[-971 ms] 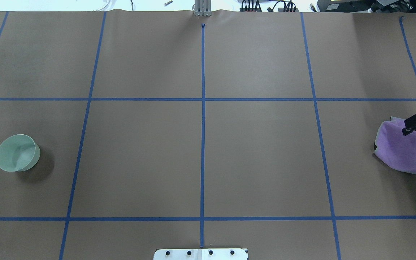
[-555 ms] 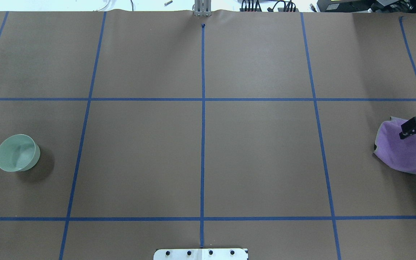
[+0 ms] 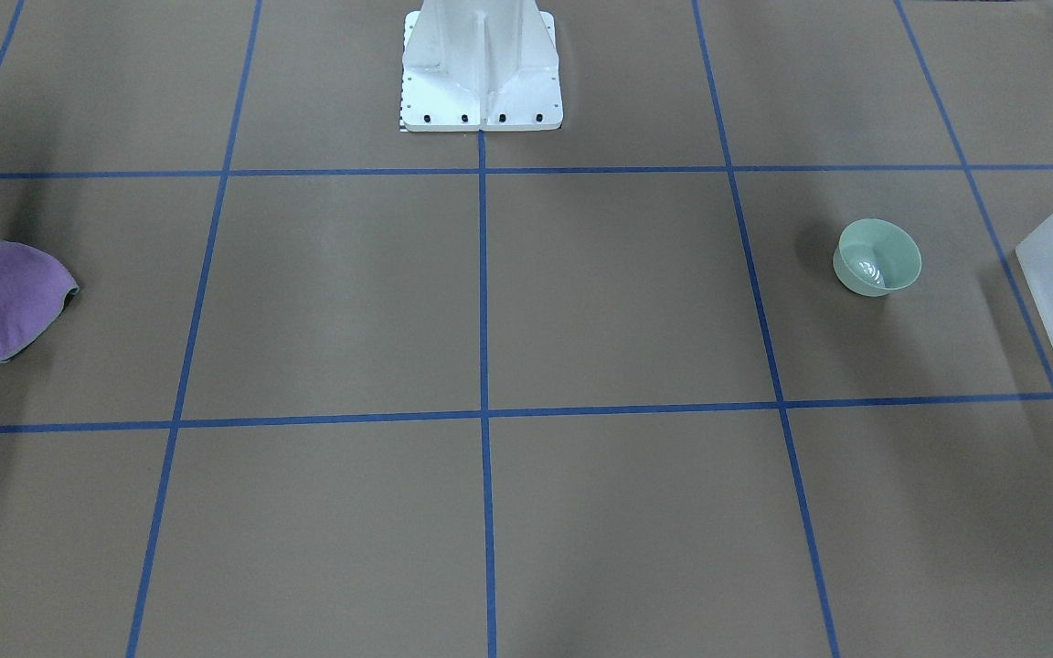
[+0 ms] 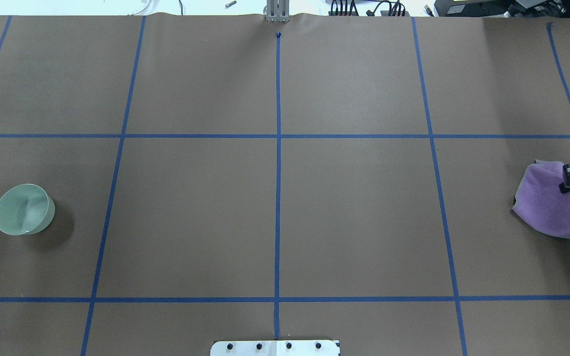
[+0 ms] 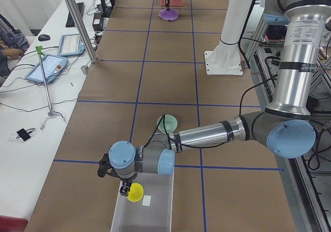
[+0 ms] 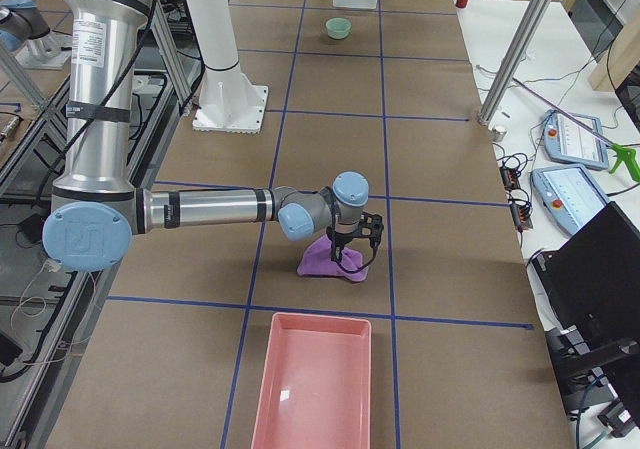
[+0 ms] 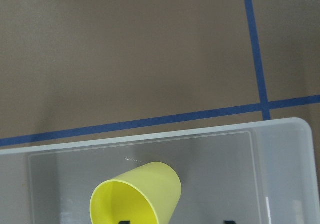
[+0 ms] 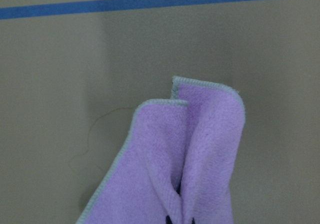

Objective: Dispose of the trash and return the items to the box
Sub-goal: 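Lift the purple cloth with the right gripper into the pink bin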

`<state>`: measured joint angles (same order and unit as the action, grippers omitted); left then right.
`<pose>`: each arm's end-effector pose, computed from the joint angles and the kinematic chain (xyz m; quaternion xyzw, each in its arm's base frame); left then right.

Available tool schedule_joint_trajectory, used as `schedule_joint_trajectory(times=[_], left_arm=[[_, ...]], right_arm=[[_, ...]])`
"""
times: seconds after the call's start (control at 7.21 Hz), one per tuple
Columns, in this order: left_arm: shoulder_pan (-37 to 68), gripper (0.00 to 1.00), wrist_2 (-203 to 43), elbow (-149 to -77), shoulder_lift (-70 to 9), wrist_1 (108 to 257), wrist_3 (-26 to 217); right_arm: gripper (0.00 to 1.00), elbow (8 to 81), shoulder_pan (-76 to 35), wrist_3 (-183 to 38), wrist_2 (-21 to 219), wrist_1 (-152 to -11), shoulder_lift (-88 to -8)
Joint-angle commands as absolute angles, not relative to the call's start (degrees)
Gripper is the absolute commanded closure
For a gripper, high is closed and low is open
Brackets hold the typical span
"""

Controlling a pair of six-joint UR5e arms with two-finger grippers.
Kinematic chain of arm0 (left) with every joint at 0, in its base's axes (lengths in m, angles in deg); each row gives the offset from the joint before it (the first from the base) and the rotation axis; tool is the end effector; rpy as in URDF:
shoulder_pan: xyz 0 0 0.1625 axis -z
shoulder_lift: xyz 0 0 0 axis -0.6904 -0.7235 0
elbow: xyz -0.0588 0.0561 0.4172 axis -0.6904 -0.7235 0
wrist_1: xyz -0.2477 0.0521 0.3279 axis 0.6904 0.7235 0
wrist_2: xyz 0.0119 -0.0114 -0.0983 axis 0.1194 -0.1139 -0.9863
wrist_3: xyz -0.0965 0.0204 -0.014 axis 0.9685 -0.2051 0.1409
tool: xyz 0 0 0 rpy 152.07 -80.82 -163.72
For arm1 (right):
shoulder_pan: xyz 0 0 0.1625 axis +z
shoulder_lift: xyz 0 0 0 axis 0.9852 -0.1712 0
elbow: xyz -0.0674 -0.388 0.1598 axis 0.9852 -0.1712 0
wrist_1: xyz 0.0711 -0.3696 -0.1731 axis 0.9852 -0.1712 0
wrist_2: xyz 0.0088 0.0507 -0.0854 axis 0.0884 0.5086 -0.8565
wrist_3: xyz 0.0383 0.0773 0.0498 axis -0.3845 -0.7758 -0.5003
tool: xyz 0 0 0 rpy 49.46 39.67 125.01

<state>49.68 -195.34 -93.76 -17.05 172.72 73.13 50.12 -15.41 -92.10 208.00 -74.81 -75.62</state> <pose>-0.0917 -0.5273 0.7310 0.0698 0.3911 0.0478 0.9164 -0.1340 -0.4395 0.6125 -0.0365 -0.3906 0.0225 0.9196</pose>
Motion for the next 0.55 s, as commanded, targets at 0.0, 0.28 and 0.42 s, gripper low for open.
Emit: schedule_joint_trajectory(times=[0.0, 0.28, 0.42], left_arm=[[49.7, 0.02, -195.8, -98.3, -17.2, 168.5, 74.7], [49.7, 0.02, -195.9, -103.8, -18.0, 161.3, 75.1], [49.6, 0.02, -196.1, -105.0, -18.7, 159.1, 75.9]], right_arm=[[1.0, 56.2, -12.2, -92.0, 208.6, -75.6, -79.1], [1.0, 58.9, -2.7, -84.7, 212.9, -78.8, -82.4], [1.0, 61.5, 4.6, -73.0, 213.2, -89.5, -82.2]])
